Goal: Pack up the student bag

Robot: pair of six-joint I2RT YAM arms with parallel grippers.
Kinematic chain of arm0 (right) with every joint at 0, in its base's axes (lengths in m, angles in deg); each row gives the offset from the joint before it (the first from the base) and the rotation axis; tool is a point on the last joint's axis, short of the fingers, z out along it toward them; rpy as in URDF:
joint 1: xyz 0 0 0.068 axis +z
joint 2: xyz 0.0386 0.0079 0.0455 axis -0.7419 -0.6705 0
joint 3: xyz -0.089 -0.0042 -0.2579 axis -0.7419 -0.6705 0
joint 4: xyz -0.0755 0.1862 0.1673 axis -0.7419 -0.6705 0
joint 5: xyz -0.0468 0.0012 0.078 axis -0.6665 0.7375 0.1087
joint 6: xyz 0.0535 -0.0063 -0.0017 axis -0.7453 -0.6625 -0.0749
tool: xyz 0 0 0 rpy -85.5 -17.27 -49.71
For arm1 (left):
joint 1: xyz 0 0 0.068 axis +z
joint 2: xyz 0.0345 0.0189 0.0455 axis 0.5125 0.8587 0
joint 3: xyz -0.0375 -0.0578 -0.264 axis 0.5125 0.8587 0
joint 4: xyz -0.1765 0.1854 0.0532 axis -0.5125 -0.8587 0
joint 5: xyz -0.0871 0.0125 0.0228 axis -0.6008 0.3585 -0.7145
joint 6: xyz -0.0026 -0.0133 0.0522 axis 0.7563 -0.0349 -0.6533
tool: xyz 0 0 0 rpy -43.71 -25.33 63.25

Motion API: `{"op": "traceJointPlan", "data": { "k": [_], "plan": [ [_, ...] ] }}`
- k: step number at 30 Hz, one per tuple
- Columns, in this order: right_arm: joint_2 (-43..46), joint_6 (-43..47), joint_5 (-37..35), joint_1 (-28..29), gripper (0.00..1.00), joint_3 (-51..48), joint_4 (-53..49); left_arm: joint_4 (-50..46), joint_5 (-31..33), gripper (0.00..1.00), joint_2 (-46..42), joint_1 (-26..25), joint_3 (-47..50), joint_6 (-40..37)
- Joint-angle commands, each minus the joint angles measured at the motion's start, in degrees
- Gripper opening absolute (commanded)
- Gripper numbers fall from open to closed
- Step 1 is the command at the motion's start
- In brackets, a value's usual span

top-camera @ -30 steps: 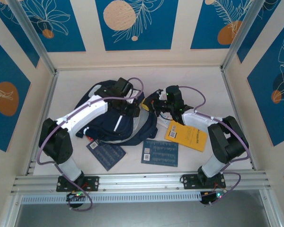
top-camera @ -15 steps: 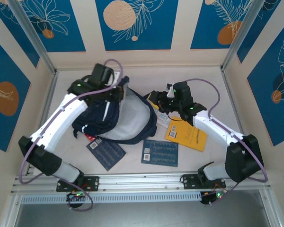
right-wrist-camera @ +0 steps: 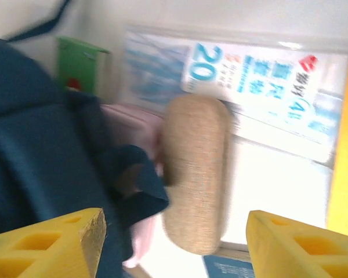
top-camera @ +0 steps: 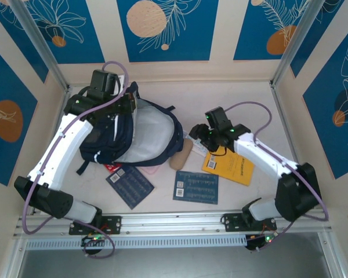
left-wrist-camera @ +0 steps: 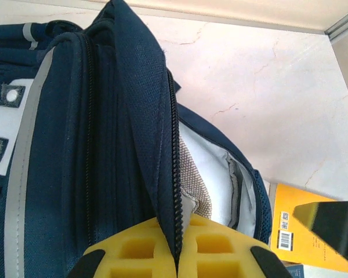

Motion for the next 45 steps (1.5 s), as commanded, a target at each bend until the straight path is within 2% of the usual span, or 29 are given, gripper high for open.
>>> {"op": "traceJointPlan", "data": {
  "k": [1, 4, 7, 10, 13, 15, 22, 25, 28, 37, 45],
  "plan": [
    [-4.6, -4.6, -3.7, 2.3, 0.69, 3.7, -8.9, 7.0, 0.2, 0.00, -1.8, 1.0, -2.8, 1.0],
    [-8.6, -6.5, -1.9, 4.0, 0.79, 5.9, -8.5, 7.8, 0.3, 0.00, -2.2, 1.2, -2.4, 0.9],
    [-13.1, -9.1, 0.2, 5.1, 0.79, 8.2, -9.5, 8.1, 1.1, 0.00, -2.5, 1.5, -2.5, 0.3],
    [-15.7, -11.2, 1.3, 6.2, 0.71, 8.3, -7.7, 8.4, 1.7, 0.00, -2.5, 2.0, -2.7, 0.3],
    [-16.7, -12.8, 0.6, 6.9, 0.60, 8.4, -7.1, 8.4, 2.7, 0.00, -2.4, 2.4, -2.8, 0.3],
    [-16.0, -12.5, -0.3, 6.8, 0.56, 7.6, -5.9, 8.5, 2.5, 0.00, -2.3, 2.7, -2.8, 0.3],
    [-10.5, -7.8, 1.4, 5.5, 0.60, 1.4, 2.7, 9.2, 2.0, 0.00, -2.1, 3.7, -1.9, 1.0],
    [-11.1, -5.5, 2.4, 5.6, 0.70, 1.5, 1.7, 9.4, 1.6, 0.00, -1.9, 4.0, -2.0, 1.2],
    [-12.6, -5.2, 2.3, 6.4, 0.75, 2.8, -1.1, 8.6, 2.1, 0.00, -1.5, 4.4, -2.5, 0.9],
    [-15.5, -4.8, 4.0, 8.2, 0.70, 3.5, 1.6, 8.2, 1.2, 0.00, -1.0, 5.4, -2.4, 1.3],
    [-23.6, -4.2, 2.1, 9.1, 0.79, 9.9, -4.1, 8.6, -0.2, 0.00, -1.2, 5.5, -2.4, 1.4]
  ]
}}
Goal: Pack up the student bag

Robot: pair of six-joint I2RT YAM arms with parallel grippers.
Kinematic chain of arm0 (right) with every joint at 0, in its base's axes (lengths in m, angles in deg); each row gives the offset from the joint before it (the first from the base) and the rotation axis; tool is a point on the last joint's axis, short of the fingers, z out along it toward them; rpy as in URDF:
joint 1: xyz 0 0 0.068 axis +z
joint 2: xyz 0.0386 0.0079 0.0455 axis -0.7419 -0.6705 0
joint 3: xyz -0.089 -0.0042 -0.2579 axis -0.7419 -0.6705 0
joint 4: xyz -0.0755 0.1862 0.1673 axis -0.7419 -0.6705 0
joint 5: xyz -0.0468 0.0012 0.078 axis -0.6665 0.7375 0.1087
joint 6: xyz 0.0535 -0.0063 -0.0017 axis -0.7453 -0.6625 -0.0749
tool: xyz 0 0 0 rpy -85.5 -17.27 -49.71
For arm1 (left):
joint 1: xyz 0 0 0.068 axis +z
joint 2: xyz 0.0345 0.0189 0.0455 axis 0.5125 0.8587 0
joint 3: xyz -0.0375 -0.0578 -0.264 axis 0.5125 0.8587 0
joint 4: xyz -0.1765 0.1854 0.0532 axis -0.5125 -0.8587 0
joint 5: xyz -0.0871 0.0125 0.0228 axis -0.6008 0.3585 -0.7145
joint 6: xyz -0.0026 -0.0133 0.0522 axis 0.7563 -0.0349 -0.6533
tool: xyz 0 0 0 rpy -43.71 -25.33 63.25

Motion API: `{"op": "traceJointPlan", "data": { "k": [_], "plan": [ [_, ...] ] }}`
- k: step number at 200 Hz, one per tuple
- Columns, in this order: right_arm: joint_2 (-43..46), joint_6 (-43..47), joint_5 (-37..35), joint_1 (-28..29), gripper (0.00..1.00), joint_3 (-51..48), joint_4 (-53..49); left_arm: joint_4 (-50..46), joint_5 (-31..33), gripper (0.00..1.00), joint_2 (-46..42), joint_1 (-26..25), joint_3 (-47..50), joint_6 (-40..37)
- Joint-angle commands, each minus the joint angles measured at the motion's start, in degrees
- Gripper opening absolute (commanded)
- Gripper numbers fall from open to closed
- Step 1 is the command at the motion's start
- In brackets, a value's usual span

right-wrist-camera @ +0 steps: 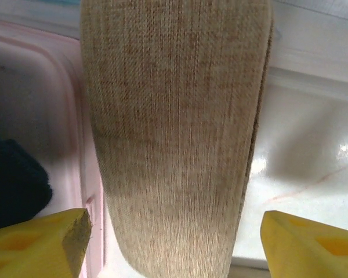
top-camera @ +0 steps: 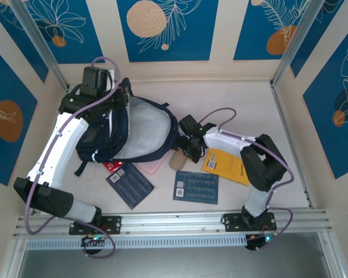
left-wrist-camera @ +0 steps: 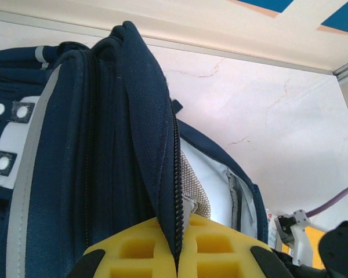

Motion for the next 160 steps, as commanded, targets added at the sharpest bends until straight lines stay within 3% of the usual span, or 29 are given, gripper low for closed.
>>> {"op": "traceJointPlan", "data": {
  "k": [1, 41, 70, 97, 160],
  "plan": [
    [-3.3, 0.6, -0.2, 0.7, 0.78, 2.7, -3.1, 5.3, -0.9, 0.00, -1.3, 1.0, -2.4, 0.4],
    [-4.9, -0.1, 0.3, 0.7, 0.68, 0.8, -0.6, 5.4, -1.9, 0.00, -1.3, 1.0, -2.1, 0.6],
    [-3.0, -0.2, 0.4, 0.1, 0.53, -1.1, 0.6, 5.4, -1.7, 0.00, -1.5, 1.0, -1.7, 0.4],
    [2.7, 0.7, -1.9, -1.3, 0.44, -3.3, 0.7, 5.2, -1.3, 0.00, -1.5, 1.0, -2.1, 0.3],
    [20.5, 5.8, -9.9, -4.8, 0.38, -7.1, -0.8, 4.2, -2.0, 0.00, -1.8, 1.0, -3.7, 1.0]
  ]
}}
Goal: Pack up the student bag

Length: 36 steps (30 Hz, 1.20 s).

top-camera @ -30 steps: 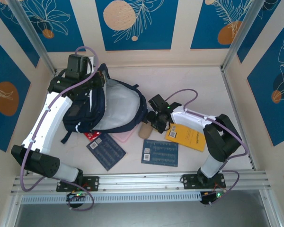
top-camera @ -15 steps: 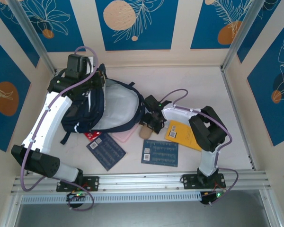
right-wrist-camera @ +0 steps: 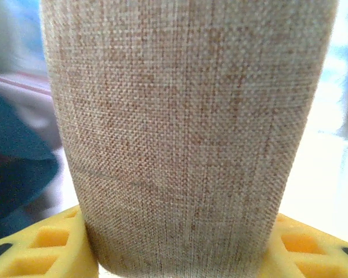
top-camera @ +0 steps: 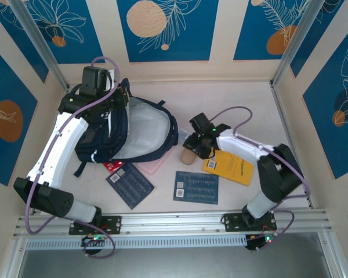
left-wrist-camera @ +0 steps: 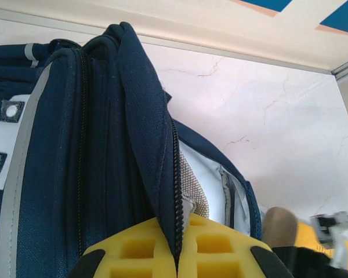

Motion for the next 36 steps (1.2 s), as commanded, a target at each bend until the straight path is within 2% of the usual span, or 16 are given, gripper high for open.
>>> {"op": "traceJointPlan", "data": {
  "k": [1, 5, 10, 15, 23, 29, 36],
  "plan": [
    [8.0, 4.9, -5.8, -0.5, 0.38, -0.5, -0.8, 4.3, -1.4, 0.00, -1.8, 0.7, -3.7, 1.0],
    [13.8, 11.7, -7.7, -0.2, 0.37, 1.7, 1.8, 4.2, -3.9, 0.00, -1.8, 0.7, -4.0, 2.1],
    [13.0, 16.6, 1.8, 1.3, 0.33, 7.0, 9.2, 2.6, -6.6, 0.00, -1.5, 0.7, -6.1, 2.7],
    [3.0, 18.1, 7.2, 6.4, 0.32, 18.8, 9.3, 0.8, -9.1, 0.00, -1.8, 0.8, -10.4, 3.7],
    [-13.4, 12.1, 10.9, 11.1, 0.32, 33.6, 6.3, 0.0, -16.0, 0.00, -2.8, 0.8, -13.3, 6.7],
    [-22.0, 10.3, 16.0, 12.5, 0.32, 38.0, 7.5, 0.9, -21.5, 0.00, -3.0, 0.7, -13.1, 7.2],
    [-31.3, 9.0, 18.9, 15.5, 0.35, 46.6, 7.6, 2.7, -24.9, 0.00, -2.4, 0.6, -13.0, 8.0]
  ]
}}
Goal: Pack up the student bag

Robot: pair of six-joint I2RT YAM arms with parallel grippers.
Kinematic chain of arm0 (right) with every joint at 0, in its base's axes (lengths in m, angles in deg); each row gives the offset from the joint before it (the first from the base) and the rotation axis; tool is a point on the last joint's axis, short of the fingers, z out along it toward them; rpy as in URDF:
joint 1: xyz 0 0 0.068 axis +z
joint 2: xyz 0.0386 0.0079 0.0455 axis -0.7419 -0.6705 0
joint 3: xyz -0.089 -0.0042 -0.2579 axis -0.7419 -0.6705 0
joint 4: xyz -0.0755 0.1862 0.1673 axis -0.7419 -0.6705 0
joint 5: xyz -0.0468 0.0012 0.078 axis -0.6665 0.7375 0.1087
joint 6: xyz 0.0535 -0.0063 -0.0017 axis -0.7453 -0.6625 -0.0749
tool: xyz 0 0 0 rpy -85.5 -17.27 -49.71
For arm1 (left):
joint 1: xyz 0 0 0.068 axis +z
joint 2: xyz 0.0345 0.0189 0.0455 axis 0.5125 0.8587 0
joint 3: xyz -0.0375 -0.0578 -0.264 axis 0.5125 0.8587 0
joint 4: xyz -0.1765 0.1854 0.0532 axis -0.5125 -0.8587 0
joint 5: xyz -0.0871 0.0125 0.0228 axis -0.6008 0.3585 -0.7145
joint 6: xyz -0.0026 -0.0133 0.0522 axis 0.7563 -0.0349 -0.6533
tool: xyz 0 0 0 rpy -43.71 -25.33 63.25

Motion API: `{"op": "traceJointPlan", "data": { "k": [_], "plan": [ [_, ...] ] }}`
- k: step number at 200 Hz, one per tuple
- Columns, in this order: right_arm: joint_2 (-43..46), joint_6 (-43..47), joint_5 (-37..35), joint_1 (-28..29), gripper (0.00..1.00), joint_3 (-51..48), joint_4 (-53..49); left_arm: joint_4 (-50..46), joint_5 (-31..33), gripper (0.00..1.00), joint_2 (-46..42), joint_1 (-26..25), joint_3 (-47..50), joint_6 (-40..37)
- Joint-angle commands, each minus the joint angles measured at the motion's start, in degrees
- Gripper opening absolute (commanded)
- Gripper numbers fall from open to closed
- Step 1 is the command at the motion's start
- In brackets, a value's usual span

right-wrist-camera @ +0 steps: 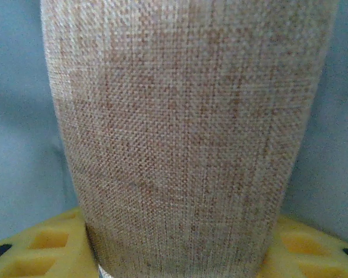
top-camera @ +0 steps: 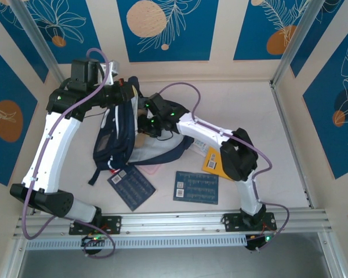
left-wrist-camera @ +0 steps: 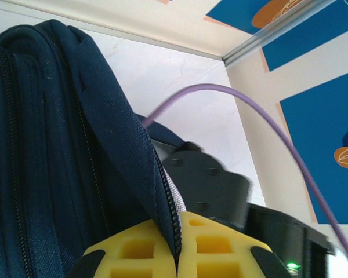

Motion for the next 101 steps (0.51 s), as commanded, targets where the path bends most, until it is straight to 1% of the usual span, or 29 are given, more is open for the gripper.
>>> {"op": "traceJointPlan", "data": {
  "k": [1, 8, 14, 15, 16, 17, 18, 24, 36, 53, 101],
  "plan": [
    [-3.1, -1.6, 4.0, 2.2, 0.35, 6.4, 1.0, 8.4, -5.6, 0.00, -2.3, 0.5, -2.9, 1.1],
    [-4.6, -2.0, 4.1, 2.6, 0.38, 8.1, 0.6, 8.4, -5.7, 0.00, -2.2, 0.5, -3.0, 1.1],
    [-6.4, -2.3, 4.0, 3.1, 0.45, 10.6, -0.7, 8.4, -5.8, 0.00, -2.2, 0.5, -3.1, 1.0],
    [-6.4, -2.3, 4.0, 3.1, 0.45, 10.6, -0.7, 8.4, -5.7, 0.00, -2.1, 0.5, -3.1, 1.1],
    [-6.9, -2.3, 3.9, 3.2, 0.48, 11.5, -1.1, 8.4, -5.8, 0.00, -2.1, 0.5, -3.1, 1.0],
    [-6.9, -2.3, 3.9, 3.2, 0.48, 11.5, -1.1, 8.4, -5.8, 0.00, -2.1, 0.5, -3.1, 1.0],
    [-7.5, -2.4, 3.9, 3.3, 0.51, 12.3, -1.8, 8.4, -5.8, 0.00, -2.1, 0.5, -3.1, 1.0],
    [-9.1, -2.3, 3.2, 3.6, 0.60, 15.1, -4.1, 8.3, -5.5, 0.00, -2.1, 0.5, -3.2, 0.8],
    [-11.7, -1.9, 1.8, 3.9, 0.69, 19.9, -9.0, 7.6, -4.7, 0.00, -1.9, 0.5, -3.7, 0.4],
    [-12.5, -1.6, 0.9, 3.8, 0.73, 21.3, -11.1, 6.7, -3.4, 0.00, -1.9, 0.5, -4.4, -0.3],
    [-8.5, -0.9, 2.1, 3.4, 0.79, 15.4, -5.6, 5.7, -1.9, 0.00, -1.6, 0.6, -5.1, -1.3]
  ]
}}
